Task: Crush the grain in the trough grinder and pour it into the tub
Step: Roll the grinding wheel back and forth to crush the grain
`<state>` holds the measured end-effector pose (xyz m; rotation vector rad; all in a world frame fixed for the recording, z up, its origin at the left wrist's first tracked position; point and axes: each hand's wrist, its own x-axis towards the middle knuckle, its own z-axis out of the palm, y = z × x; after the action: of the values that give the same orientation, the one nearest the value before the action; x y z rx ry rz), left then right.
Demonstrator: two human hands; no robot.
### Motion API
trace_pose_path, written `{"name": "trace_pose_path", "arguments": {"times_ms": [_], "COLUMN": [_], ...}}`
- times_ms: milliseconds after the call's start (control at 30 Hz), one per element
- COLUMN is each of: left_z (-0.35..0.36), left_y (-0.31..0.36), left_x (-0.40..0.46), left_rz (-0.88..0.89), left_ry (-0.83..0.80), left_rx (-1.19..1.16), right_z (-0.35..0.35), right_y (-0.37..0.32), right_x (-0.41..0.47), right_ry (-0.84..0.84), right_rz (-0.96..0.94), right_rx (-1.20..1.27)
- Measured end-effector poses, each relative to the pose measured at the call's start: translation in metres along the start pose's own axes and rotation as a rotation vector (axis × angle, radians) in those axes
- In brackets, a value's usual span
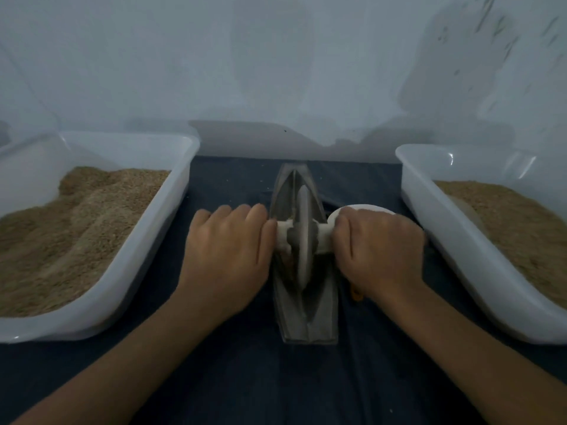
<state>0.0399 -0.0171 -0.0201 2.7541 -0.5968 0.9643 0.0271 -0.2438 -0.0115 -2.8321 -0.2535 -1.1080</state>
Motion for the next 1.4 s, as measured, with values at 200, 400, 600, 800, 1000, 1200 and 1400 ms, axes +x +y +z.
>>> {"name": "trace_pose_path", "arguments": {"times_ms": [200, 400, 600, 800, 1000, 1200, 1400], "left_z": [0.010, 0.048, 0.024, -0.020, 0.007, 0.040, 0.013], "left_y": [-0.003, -0.019, -0.007, 0.004, -0.005, -0.016, -0.011], "left_x": [0.009, 0.097, 0.069, -0.022, 0.019, 0.124, 0.050], "left_rz": [-0.021, -0.233, -0.041, -0.002, -0.012, -0.222, 0.080], "left_ry": [0.063, -0.233, -0.163, -0.022, -0.132, -0.415, -0.177], "left_rx": [-0.007, 0.123, 0.173, -0.044, 0.126, 0.156, 0.227], "right_z": [0.008, 0.051, 0.038, -0.011, 0.017, 0.053, 0.024], "right_y": [0.000, 0.030, 0.019, -0.001, 0.004, 0.038, 0.010], "right_x": [0.012, 0.099, 0.066, -0.012, 0.040, 0.112, 0.052], "right_ry": [-0.009, -0.570, -0.361, 0.069, -0.140, -0.750, -0.245], "right_rz": [-0.018, 0.131, 0.173, -0.087, 0.030, 0.089, 0.096], "right_rx": [-0.046, -0.076, -0.047, 0.059, -0.059, 0.002, -0.060]}}
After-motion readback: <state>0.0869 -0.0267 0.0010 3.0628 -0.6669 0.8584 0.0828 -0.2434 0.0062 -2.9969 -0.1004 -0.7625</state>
